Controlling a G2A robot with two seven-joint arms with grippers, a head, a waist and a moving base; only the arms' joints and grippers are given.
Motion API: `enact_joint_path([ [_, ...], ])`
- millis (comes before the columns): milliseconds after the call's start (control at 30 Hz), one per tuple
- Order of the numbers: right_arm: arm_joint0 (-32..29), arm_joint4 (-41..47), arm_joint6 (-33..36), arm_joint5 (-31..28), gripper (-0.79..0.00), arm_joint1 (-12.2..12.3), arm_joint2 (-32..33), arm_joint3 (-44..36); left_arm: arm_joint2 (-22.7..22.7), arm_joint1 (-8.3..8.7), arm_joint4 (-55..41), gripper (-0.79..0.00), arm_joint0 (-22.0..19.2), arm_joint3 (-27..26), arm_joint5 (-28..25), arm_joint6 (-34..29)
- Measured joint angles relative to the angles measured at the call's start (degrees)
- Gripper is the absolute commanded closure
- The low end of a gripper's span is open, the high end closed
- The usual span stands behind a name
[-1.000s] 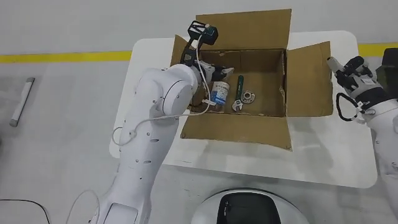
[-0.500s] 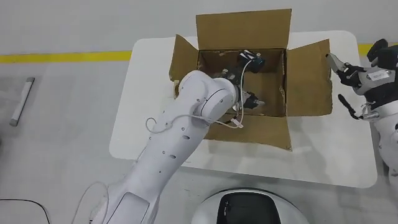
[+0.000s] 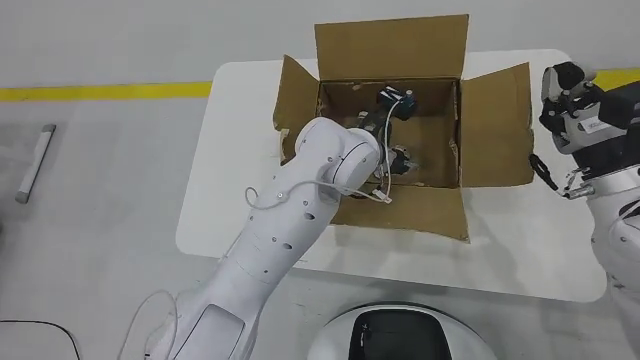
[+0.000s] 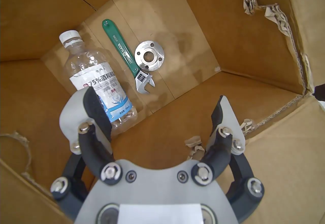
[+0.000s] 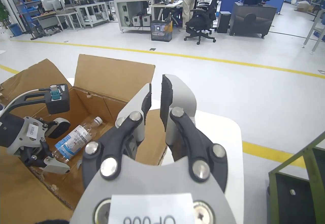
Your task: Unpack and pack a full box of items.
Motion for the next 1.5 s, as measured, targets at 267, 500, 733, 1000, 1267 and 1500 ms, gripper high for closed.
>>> enact_joint_path([
  [267,2.1,0.5,-0.9,0.5,-0.058,-0.3,-2.2,1.5,-0.1,-0.55,-0.6,-0.785,-0.3,0.9,2.2,3.2],
  [500,2.5,1.0,0.1,0.1,-0.055,-0.3,-2.1,1.9,3.1,-2.09,4.5,-0.785,-5.0,8.4,3.6,3.4],
  [733,1.2,0.9,0.2,0.0,-0.065,-0.4,-1.8,1.3,7.7,-4.6,7.1,-0.785,-8.9,17.1,5.7,1.5],
  [1000,0.0,1.2,0.9,-0.2,-0.062,-0.5,-1.2,0.8,9.2,-6.85,8.1,-0.785,-10.0,25.3,10.2,3.8],
  [1267,-0.4,1.1,1.4,-0.3,-0.071,-0.6,-1.8,0.8,9.5,-8.52,8.7,-0.785,-10.6,31.7,12.6,5.3],
  [1500,-1.1,1.1,1.8,0.0,-0.077,-0.7,-1.6,0.9,9.2,-9.85,6.8,-0.785,-10.2,35.4,11.9,6.4],
])
